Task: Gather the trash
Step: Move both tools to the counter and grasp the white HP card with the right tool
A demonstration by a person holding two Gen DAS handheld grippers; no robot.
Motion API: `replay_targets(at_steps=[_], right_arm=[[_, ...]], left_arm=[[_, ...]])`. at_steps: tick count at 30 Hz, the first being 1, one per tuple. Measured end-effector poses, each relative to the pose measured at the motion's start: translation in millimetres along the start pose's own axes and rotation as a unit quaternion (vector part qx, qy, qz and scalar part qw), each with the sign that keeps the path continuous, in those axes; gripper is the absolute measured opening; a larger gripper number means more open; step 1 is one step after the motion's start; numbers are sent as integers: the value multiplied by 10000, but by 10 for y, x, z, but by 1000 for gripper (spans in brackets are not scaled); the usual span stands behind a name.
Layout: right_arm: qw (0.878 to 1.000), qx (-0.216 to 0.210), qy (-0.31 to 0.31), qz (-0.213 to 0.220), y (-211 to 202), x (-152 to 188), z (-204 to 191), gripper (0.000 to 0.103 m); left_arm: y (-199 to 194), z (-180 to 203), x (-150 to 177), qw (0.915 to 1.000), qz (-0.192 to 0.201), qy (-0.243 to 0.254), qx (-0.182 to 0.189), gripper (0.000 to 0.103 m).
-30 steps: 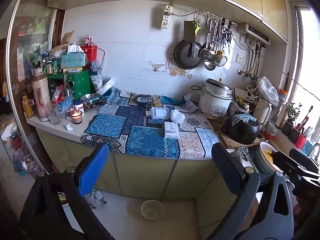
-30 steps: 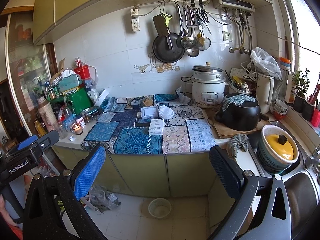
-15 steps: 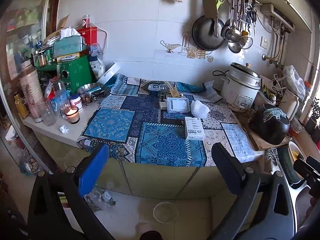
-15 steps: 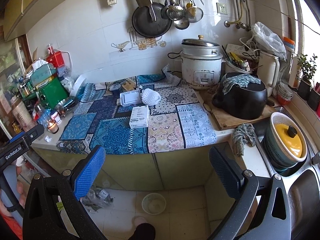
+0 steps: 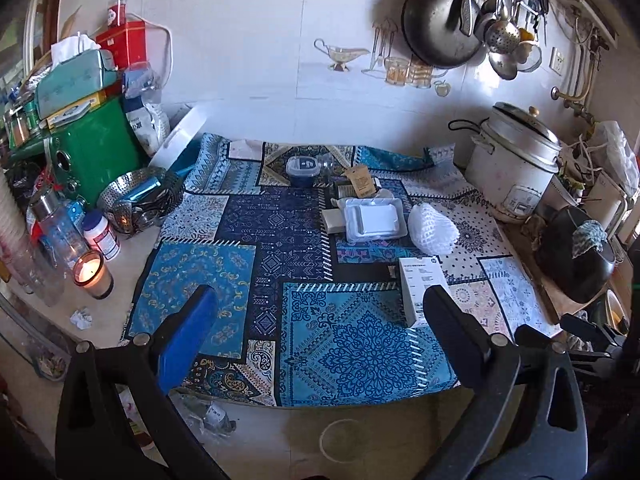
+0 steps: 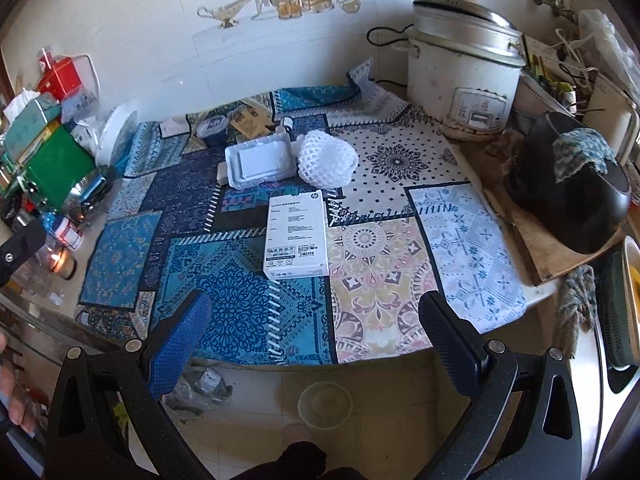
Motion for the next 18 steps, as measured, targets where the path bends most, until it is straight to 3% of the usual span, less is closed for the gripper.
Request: replay_targets(at_steps=[4, 12, 18], right_arm=[[9989, -53, -22, -462, 554, -109, -100, 103], [9895, -274, -327, -1382, 1524, -254, -326, 102], [9802, -559, -535, -1822, 1791, -261, -310, 94]], left_arm=[[361, -70, -6, 9994, -327, -90, 58, 103], [969, -213, -61, 9953, -799, -400, -380, 103], [1340, -87, -244, 9918, -972, -617, -554, 103]])
Point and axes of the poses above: each gripper's, at about its wrist camera, not at the fingertips, and y roughly the way its jaws point, z to its right, x to its underside, the point moved 10 cm from there along y, roughly the way its jaws point, and after that the axes turned 2 degrees about x, right-handed, at the moved point
